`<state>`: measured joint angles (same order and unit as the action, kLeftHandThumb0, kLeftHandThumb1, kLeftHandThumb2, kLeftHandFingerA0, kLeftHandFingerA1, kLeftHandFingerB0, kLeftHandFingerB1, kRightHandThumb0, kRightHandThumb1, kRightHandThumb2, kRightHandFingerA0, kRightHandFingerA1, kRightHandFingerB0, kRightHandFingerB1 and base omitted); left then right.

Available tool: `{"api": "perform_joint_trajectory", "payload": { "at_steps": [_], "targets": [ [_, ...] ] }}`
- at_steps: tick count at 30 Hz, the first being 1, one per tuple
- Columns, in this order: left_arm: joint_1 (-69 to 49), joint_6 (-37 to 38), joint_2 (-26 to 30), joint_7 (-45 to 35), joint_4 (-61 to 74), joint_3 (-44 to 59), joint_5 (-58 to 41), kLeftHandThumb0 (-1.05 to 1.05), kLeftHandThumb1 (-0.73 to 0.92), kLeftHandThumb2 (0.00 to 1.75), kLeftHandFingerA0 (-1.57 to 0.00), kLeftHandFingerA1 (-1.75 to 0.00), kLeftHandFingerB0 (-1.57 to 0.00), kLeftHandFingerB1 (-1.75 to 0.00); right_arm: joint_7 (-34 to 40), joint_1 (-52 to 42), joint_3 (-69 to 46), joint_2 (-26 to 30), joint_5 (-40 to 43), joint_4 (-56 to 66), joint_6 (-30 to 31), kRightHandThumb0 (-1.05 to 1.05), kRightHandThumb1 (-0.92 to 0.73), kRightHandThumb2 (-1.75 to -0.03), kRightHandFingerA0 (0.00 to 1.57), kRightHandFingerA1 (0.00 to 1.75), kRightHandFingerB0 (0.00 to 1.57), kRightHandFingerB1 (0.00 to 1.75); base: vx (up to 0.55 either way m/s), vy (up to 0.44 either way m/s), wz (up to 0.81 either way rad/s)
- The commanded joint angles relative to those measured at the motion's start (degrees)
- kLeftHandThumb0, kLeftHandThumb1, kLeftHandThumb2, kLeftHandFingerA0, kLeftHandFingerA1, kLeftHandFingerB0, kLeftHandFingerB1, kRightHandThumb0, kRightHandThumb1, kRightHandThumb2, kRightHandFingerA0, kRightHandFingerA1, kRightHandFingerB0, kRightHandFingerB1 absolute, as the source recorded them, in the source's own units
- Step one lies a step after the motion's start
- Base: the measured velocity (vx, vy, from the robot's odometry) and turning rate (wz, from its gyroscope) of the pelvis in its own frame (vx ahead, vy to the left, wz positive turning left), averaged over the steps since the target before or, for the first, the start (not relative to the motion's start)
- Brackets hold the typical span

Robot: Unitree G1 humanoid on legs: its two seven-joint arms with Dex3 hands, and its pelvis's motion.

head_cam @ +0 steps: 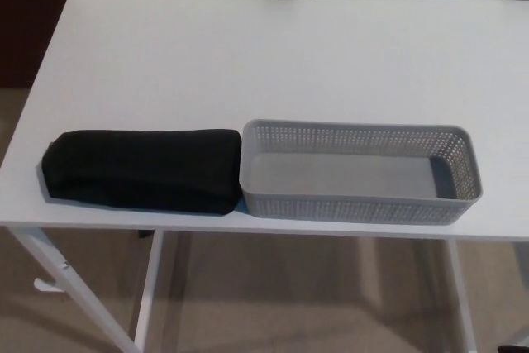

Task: The robot walk towards a table in front and pick up a black pencil case on the left hand side and put the pencil case into a small container on the right hand side

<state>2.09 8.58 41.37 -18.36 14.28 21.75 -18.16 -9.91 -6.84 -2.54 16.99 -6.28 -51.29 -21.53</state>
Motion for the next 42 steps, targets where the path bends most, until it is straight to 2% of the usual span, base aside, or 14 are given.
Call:
{"api": "perform_joint_trajectory", "payload": {
  "at_steps": [1,5,15,18,28,38,42],
  "targets": [
    [21.2,-16.6,6.5,-11.5,-9.7,-21.4,13.9,-0.6,0.39,0.71,0.0,0.0,0.0,-0.01,1.0,0.4,-1.3,-0.1,1.6,0.5,1.1,-0.35,-0.64,-0.59,0.53,0.46,0.39,0.39,0.0,0.0,0.0],
    [26.2,-16.4,5.5,-11.9,-17.6,-28.1,19.1,-0.6,0.39,0.72,0.0,-0.01,0.0,0.0,1.2,0.6,-1.6,-0.3,1.5,-0.3,0.9,-0.35,-0.64,-0.6,0.51,0.45,0.39,0.39,0.0,0.0,0.0],
    [29.8,-20.6,6.6,-13.2,-21.1,-37.3,23.8,-0.63,0.39,0.75,0.0,-0.01,0.0,0.0,0.5,0.5,-2.1,-0.7,2.2,1.1,1.5,-0.33,-0.65,-0.6,0.51,0.46,0.39,0.4,0.0,0.0,0.0],
    [30.4,-21.5,6.8,-14.1,-21.9,-39.5,25.5,-0.61,0.36,0.7,0.0,0.0,0.0,-0.01,1.2,0.6,-1.8,-0.5,1.3,1.4,1.9,-0.37,-0.64,-0.59,0.52,0.45,0.41,0.39,0.0,0.0,0.0],
    [31.0,-26.5,6.1,-18.1,-22.9,-43.4,29.2,-0.48,0.34,0.65,0.0,0.0,0.0,0.0,0.6,0.9,-2.4,-0.6,1.9,1.4,2.3,-0.34,-0.64,-0.59,0.53,0.46,0.43,0.4,0.0,0.0,0.0],
    [32.8,-31.7,1.7,-19.3,-17.8,-45.3,33.4,-0.53,0.36,0.68,0.0,0.0,0.0,0.0,0.8,1.0,-1.7,-0.5,1.0,2.3,3.6,-0.34,-0.64,-0.59,0.52,0.44,0.46,0.4,0.0,0.0,0.0],
    [32.4,-31.4,0.0,-18.3,-17.7,-45.5,35.2,-0.54,0.37,0.69,0.0,0.0,0.0,0.0,1.4,1.1,-1.2,-0.7,0.5,2.4,4.5,-0.35,-0.64,-0.58,0.53,0.43,0.47,0.4,0.0,0.0,0.0]
  ]
}}
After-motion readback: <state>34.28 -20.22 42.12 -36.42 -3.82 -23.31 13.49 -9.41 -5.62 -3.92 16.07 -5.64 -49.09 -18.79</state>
